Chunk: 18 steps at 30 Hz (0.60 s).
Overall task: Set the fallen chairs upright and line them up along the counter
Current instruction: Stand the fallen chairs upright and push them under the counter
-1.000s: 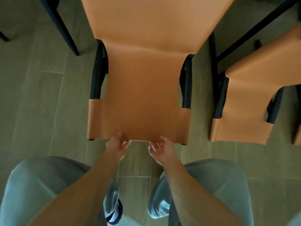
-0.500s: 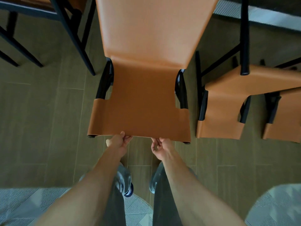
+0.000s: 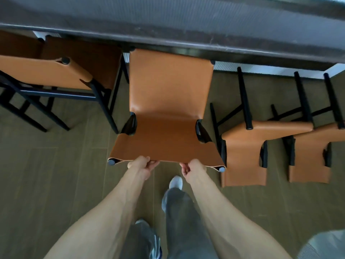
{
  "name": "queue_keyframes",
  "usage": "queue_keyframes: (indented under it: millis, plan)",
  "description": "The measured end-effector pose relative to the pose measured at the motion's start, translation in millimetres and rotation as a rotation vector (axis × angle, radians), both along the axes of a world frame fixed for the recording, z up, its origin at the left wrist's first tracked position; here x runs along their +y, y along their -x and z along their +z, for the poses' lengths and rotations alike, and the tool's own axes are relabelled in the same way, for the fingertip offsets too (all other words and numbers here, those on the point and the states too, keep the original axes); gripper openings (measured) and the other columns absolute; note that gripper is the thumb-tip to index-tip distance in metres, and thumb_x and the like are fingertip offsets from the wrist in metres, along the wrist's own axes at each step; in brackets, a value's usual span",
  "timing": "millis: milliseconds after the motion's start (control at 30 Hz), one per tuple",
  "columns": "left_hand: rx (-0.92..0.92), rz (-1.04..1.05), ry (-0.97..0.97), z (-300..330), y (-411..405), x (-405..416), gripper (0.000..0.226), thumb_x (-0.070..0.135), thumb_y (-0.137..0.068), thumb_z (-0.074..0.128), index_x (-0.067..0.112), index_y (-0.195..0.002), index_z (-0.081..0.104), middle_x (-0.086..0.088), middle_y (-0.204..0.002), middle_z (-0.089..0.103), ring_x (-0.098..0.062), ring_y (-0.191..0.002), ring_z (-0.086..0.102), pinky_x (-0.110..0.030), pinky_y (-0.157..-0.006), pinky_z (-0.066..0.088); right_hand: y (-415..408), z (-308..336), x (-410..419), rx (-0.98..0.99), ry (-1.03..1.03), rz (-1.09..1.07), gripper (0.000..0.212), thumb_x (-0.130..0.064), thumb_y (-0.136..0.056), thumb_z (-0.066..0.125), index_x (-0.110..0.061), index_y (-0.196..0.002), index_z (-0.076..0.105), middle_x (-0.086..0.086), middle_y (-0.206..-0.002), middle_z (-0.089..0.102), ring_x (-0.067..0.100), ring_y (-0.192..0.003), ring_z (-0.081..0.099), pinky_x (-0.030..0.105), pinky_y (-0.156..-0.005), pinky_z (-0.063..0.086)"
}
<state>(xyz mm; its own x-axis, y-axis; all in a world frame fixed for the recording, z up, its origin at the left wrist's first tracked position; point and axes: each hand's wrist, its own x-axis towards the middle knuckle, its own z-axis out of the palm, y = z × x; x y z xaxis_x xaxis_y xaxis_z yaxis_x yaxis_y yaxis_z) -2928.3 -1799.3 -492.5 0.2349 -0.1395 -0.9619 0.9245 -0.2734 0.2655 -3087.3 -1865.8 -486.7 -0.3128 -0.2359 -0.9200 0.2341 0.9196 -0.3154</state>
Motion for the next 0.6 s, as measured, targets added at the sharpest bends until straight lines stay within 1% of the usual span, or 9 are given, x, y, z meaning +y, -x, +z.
queue_keyframes:
  millis: [67,133,200,233,300,333,400,500,600]
  plan:
    - [-0.017,-0.038,0.019,6.8,-10.5,-24.2,0.034,-0.014,-0.099,0.044,-0.008,-0.133,0.048,-0.030,-0.113,0.056,-0.041,-0.104,0.060,-0.058,-0.100,0.049,-9.7,6.4,-26.1,0.014,0.030,0.036,0.031,-0.001,-0.097,0.043,0.003,-0.121,0.063,0.024,-0.098,0.074,0.018,-0.051,0.060,0.025,-0.049,0.049]
    - [-0.050,-0.026,0.037,13.5,-19.8,-49.2,0.038,-0.015,-0.097,0.049,-0.012,-0.134,0.046,-0.030,-0.109,0.058,-0.038,-0.094,0.063,-0.056,-0.092,0.054,-20.9,13.4,-56.2,0.053,0.071,0.061,0.034,0.000,-0.096,0.043,0.004,-0.125,0.060,0.023,-0.081,0.072,0.016,-0.037,0.057,0.022,-0.040,0.046]
    - [-0.107,-0.010,0.047,22.3,-30.2,-78.6,0.036,-0.017,-0.093,0.055,-0.013,-0.129,0.048,-0.028,-0.099,0.061,-0.034,-0.080,0.065,-0.050,-0.080,0.058,-33.5,19.4,-91.3,0.088,0.117,0.126,0.032,-0.002,-0.099,0.046,0.006,-0.128,0.056,0.020,-0.071,0.070,0.013,-0.029,0.054,0.020,-0.035,0.046]
    - [-0.139,-0.003,0.058,26.6,-37.0,-93.4,0.035,-0.017,-0.092,0.057,-0.013,-0.126,0.049,-0.028,-0.098,0.062,-0.034,-0.079,0.066,-0.047,-0.077,0.058,-40.0,21.8,-108.0,0.098,0.147,0.153,0.032,-0.002,-0.100,0.047,0.006,-0.130,0.054,0.020,-0.070,0.070,0.013,-0.029,0.054,0.019,-0.034,0.047]
    - [-0.188,-0.017,0.094,31.6,-52.0,-128.7,0.031,-0.016,-0.091,0.058,-0.010,-0.121,0.053,-0.028,-0.105,0.065,-0.035,-0.084,0.070,-0.043,-0.075,0.061,-55.2,26.0,-144.9,0.095,0.200,0.207,0.031,-0.003,-0.101,0.049,0.004,-0.130,0.054,0.020,-0.078,0.072,0.013,-0.038,0.059,0.019,-0.036,0.050]
    - [-0.214,-0.026,0.104,34.0,-58.5,-145.1,0.027,-0.015,-0.092,0.059,-0.008,-0.118,0.054,-0.028,-0.107,0.067,-0.036,-0.086,0.072,-0.043,-0.075,0.062,-61.8,28.0,-161.1,0.093,0.220,0.236,0.030,-0.003,-0.101,0.050,0.002,-0.129,0.055,0.019,-0.084,0.073,0.013,-0.042,0.062,0.019,-0.039,0.053]
    - [-0.263,-0.047,0.103,38.6,-72.2,-178.3,0.018,-0.015,-0.092,0.058,-0.005,-0.107,0.055,-0.027,-0.103,0.068,-0.035,-0.083,0.074,-0.043,-0.077,0.063,-74.9,32.9,-191.7,0.097,0.248,0.260,0.027,-0.002,-0.099,0.049,0.001,-0.125,0.058,0.018,-0.089,0.073,0.012,-0.040,0.063,0.021,-0.046,0.057]
    - [-0.283,-0.075,0.103,41.3,-91.0,-223.2,0.017,-0.016,-0.092,0.056,0.000,-0.098,0.055,-0.021,-0.091,0.068,-0.030,-0.071,0.073,-0.041,-0.068,0.065,-91.3,37.6,-231.1,0.134,0.276,0.270,0.021,0.000,-0.095,0.047,-0.001,-0.111,0.060,0.018,-0.086,0.074,0.014,-0.039,0.064,0.023,-0.043,0.056]
    - [-0.270,-0.106,0.121,42.2,-107.3,-253.6,0.016,-0.016,-0.093,0.055,-0.002,-0.101,0.056,-0.020,-0.087,0.068,-0.029,-0.069,0.072,-0.038,-0.057,0.064,-106.4,41.3,-259.5,0.151,0.299,0.245,0.012,0.001,-0.094,0.047,-0.006,-0.090,0.057,0.016,-0.079,0.073,0.015,-0.043,0.066,0.023,-0.043,0.054]
